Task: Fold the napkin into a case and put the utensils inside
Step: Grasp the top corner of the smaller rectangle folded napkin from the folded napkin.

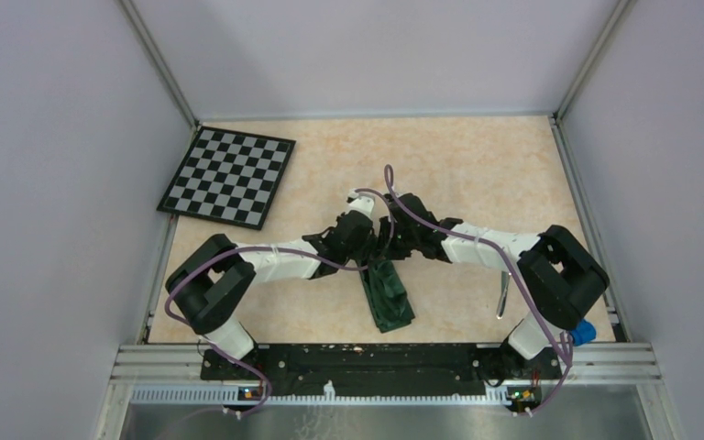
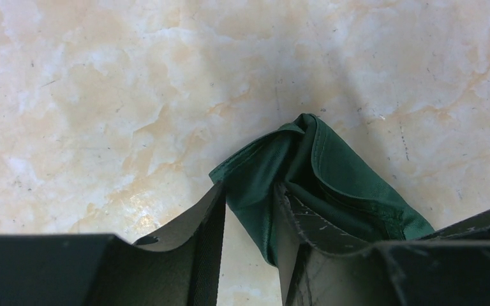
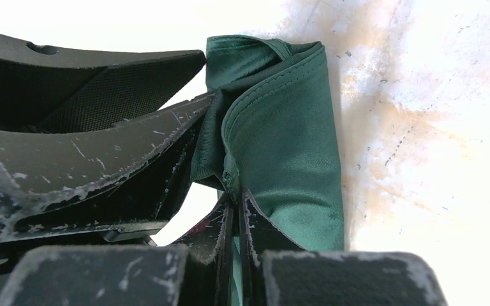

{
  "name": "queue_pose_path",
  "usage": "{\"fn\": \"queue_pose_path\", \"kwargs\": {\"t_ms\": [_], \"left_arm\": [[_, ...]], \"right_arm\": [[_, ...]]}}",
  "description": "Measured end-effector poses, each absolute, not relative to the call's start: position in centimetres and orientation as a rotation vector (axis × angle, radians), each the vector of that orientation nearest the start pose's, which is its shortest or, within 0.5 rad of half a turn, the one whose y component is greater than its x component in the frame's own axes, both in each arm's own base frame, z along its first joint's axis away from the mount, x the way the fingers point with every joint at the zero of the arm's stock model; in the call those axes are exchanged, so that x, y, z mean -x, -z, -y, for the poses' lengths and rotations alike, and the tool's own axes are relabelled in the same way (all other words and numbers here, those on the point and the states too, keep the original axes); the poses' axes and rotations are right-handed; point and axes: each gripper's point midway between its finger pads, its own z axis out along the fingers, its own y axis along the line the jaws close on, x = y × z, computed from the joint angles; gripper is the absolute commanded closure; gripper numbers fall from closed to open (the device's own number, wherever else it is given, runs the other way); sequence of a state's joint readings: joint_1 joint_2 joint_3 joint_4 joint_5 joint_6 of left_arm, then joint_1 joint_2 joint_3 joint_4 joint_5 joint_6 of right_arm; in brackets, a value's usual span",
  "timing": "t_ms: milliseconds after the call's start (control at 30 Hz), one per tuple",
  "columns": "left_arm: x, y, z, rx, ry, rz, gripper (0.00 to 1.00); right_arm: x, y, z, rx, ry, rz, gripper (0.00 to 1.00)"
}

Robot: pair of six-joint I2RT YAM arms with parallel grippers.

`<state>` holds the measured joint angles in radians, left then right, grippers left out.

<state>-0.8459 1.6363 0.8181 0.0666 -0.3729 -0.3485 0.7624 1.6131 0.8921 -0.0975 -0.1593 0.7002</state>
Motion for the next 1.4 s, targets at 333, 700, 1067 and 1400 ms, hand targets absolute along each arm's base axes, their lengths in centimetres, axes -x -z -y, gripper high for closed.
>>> {"fn": "queue_pose_path", "kwargs": {"t_ms": [333, 700, 1067, 1400], "left_arm": [[-30.3, -4.6, 26.4, -0.386, 0.185, -2.228, 0.89], [-30.3, -4.7, 27.1, -0.379, 0.232, -2.223, 1.00], [-29.2, -3.4, 26.7, -0.308, 0.309, -2.263, 1.00], [-29.2, -3.5, 26.9, -0.276, 0.363, -2.264, 1.00]], "right_arm": [[-24.8, -6.1, -31.4, 0.162, -0.826, -2.572, 1.00], [-25.2, -4.8, -32.3, 0.227, -0.826, -2.591, 0.86], [-25.4, -4.0, -32.6, 0.391, -0.879, -2.433, 0.52], [-26.5, -7.4, -32.6, 0.445, -0.869, -2.295, 0.50]]}}
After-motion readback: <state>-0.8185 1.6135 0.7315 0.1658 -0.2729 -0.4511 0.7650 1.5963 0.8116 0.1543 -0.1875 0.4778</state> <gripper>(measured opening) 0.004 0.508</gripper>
